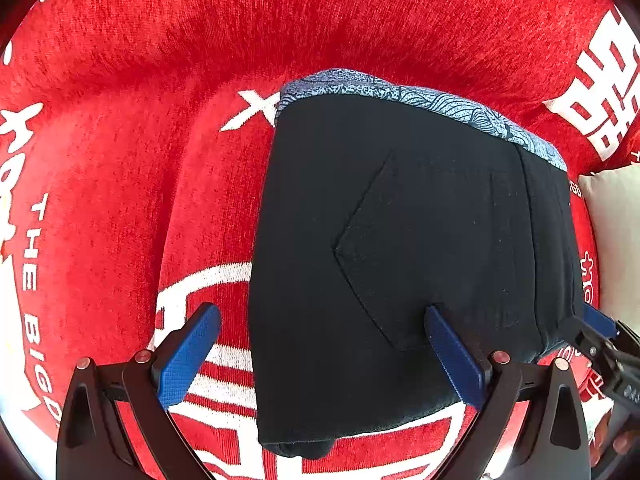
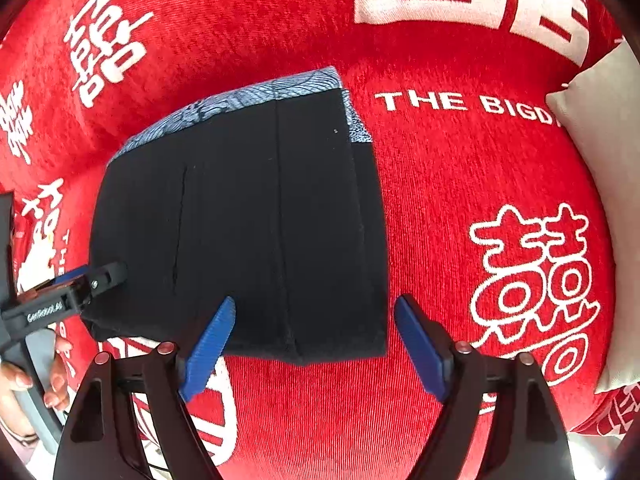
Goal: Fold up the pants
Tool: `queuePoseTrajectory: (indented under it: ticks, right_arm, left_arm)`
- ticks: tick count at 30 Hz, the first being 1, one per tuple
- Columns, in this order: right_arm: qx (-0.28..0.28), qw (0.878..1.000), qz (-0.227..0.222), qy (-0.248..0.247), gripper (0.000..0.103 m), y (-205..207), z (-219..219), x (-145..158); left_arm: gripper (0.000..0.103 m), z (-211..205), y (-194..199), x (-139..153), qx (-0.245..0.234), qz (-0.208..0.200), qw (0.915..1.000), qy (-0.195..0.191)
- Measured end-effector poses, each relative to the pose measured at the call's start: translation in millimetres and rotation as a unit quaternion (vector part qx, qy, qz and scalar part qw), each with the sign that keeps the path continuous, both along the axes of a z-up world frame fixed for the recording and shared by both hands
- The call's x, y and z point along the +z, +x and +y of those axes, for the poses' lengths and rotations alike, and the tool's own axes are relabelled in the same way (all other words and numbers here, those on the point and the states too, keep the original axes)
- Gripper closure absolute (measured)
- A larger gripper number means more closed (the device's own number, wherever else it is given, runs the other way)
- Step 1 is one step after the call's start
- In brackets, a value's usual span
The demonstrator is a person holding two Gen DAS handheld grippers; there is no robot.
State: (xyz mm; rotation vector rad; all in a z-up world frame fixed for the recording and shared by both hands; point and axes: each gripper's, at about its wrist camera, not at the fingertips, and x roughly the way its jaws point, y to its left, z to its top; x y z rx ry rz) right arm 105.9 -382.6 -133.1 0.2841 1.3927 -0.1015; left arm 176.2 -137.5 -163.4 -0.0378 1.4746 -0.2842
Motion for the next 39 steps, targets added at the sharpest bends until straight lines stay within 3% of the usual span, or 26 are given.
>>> queuePoseTrajectory:
  ticks: [11, 14, 19, 24, 30, 36, 39]
  right_arm:
    - [-0.031, 0.999, 0.012, 0.002, 0.016, -22.4, 14.7, 7.7]
    - [-0.033, 0.999, 0.011, -0.001, 0.016, -29.4, 17.7, 12.5]
    - [-0.023, 0.999, -0.012, 0.022, 0.016, -37.5, 5.4, 26.1]
    - [-0.043, 0.995, -0.049, 0.081, 0.016, -23.6, -35.4, 30.8]
    - [-0.059, 0.976, -0.041, 0.205, 0.016, 9.2, -81.4, -4.1]
    - [-0.035, 0.962, -0.009, 0.27, 0.016, 30.4, -99.6, -45.9]
    - [-0.017, 0.947, -0.005, 0.321, 0.016, 35.7, -102.3, -61.1]
  left_arm:
    - [0.001, 12.5, 3.5, -13.6, 0.013, 0.051, 0.9977, -0.042]
    - [0.001, 10.8, 3.3, 1.0, -0.002, 0.024, 0.9994, -0.023]
    - [0.001, 28.3, 14.1, 29.7, -0.032, -0.014, 0.9968, -0.072]
    - [0.001, 36.6, 35.4, 12.1, -0.059, 0.034, 0.9888, -0.133]
    - [0.001, 30.7, 49.1, -6.2, -0.059, 0.072, 0.978, -0.187]
    - [0.001, 24.6, 60.9, -20.1, -0.091, 0.09, 0.9733, -0.191]
    - [0.001, 24.1, 66.8, -31.3, -0.088, 0.104, 0.971, -0.197]
